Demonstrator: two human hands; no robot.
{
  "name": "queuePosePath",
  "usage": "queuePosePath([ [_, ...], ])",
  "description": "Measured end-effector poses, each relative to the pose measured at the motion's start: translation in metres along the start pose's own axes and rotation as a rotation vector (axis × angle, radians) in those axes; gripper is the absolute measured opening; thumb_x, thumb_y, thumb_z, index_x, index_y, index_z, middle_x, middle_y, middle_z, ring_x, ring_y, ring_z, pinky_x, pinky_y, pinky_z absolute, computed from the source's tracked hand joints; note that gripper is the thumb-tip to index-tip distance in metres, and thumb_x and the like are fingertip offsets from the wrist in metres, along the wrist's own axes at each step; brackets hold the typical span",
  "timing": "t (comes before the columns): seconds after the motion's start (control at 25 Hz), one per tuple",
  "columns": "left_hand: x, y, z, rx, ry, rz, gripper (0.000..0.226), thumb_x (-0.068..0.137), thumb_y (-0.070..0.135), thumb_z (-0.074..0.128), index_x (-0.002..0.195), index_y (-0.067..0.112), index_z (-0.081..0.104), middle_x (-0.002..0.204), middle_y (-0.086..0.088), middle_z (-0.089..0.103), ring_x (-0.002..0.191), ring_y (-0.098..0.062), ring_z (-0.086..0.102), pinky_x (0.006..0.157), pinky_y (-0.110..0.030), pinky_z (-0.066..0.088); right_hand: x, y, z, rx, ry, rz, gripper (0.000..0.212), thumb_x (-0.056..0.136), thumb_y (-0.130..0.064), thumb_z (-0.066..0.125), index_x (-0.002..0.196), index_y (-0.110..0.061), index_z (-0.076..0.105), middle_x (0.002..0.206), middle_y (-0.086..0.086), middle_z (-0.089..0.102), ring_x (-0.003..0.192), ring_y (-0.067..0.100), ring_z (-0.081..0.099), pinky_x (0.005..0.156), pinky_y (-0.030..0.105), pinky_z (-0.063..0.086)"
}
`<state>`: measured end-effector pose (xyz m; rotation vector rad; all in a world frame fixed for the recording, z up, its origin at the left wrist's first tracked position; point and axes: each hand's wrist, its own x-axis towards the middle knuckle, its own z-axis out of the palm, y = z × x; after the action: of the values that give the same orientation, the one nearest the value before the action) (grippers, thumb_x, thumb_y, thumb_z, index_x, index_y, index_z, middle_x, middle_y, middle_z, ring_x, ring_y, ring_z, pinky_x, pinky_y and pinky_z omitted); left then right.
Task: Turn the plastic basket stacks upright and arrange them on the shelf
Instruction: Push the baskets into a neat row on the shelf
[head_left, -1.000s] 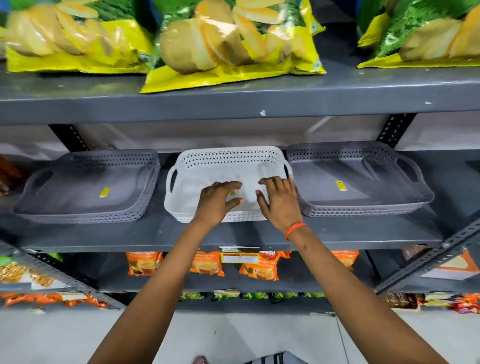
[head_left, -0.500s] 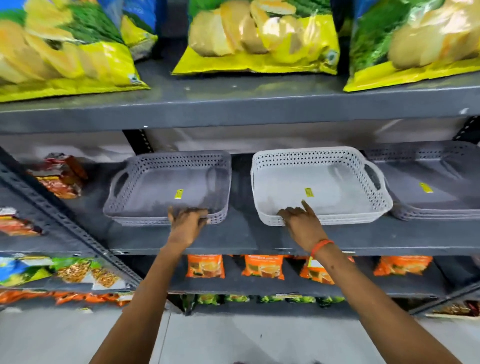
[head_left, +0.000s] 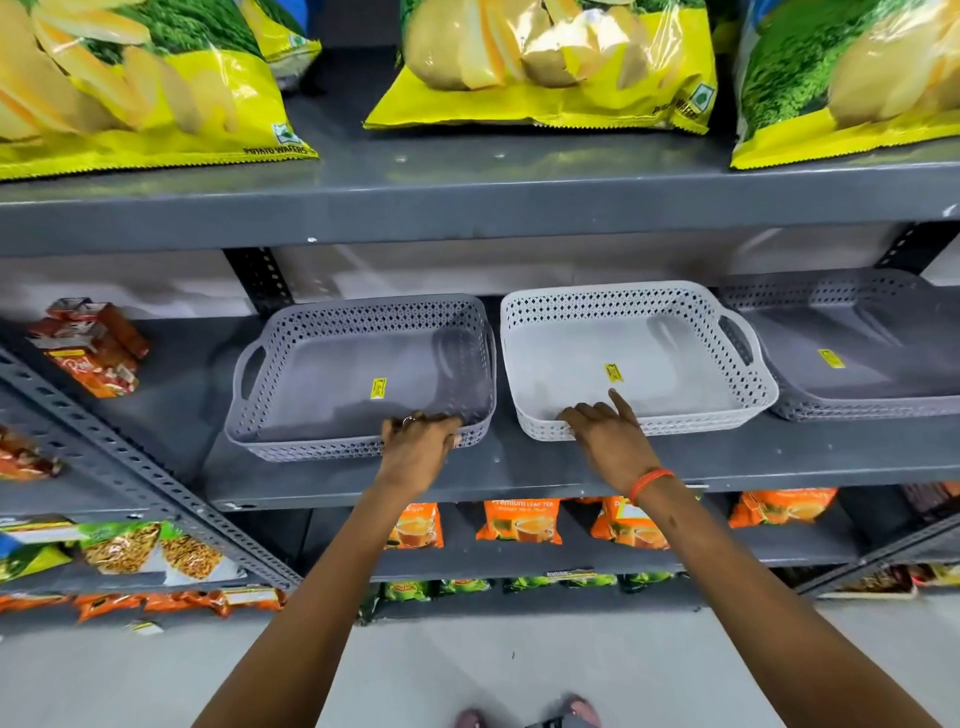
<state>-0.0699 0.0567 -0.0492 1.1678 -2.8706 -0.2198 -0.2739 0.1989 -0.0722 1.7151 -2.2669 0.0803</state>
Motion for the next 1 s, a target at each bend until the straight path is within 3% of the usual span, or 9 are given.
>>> queuePosePath([
  [0.32,0.004,-0.005,-0.002,-0.051,-0.031,0.062,0.023,0.095,0.016,0.043,0.112,0.022,0.057,0.114,-0.003,0.069,0.115,-0.028,0.053,0.088,-0.041,0.032,0.0,0.001,0.004,0.03,0.023,-0.022,0.045,0.051,0.007,0.078,0.089,-0.016,0.066,0.07,0.002,0.07,0.065,0.026,0.067,0.093,0.053,0.048],
  [0.48,0.003,-0.004,-0.003,-0.032,-0.038,0.046,0.023,0.096,0.017,0.043,0.114,0.021,0.056,0.114,-0.006,0.068,0.116,-0.03,0.053,0.093,-0.043,0.034,0.002,0.001,0.006,0.048,0.035,-0.021,0.044,0.053,0.007,0.078,0.089,-0.015,0.066,0.07,0.004,0.071,0.065,0.028,0.067,0.092,0.054,0.048],
  [0.6,0.002,0.0,-0.004,-0.005,-0.046,0.027,0.023,0.096,0.018,0.042,0.115,0.021,0.055,0.114,-0.009,0.068,0.116,-0.03,0.053,0.095,-0.045,0.037,0.002,0.003,0.008,0.096,0.006,-0.03,0.039,0.063,0.009,0.071,0.096,-0.012,0.064,0.077,0.008,0.071,0.073,0.032,0.067,0.1,0.054,0.041],
  [0.76,0.001,0.006,-0.007,-0.001,-0.084,0.002,0.027,0.096,0.016,0.042,0.118,0.024,0.055,0.119,-0.012,0.065,0.118,-0.032,0.051,0.095,-0.046,0.036,0.003,0.002,-0.001,0.148,-0.168,0.006,0.038,0.085,0.004,0.047,0.119,-0.011,0.052,0.107,0.014,0.065,0.105,0.034,0.056,0.116,0.045,0.017],
  [1.0,-0.01,0.028,-0.032,0.009,-0.237,-0.1,0.048,0.091,0.016,0.052,0.136,0.024,0.038,0.14,-0.013,0.051,0.135,-0.034,0.035,0.115,-0.059,0.016,0.005,0.013,-0.028,0.14,-0.386,-0.027,0.044,0.088,0.0,0.042,0.13,-0.012,0.038,0.125,0.018,0.054,0.12,0.034,0.045,0.116,0.051,0.011],
])
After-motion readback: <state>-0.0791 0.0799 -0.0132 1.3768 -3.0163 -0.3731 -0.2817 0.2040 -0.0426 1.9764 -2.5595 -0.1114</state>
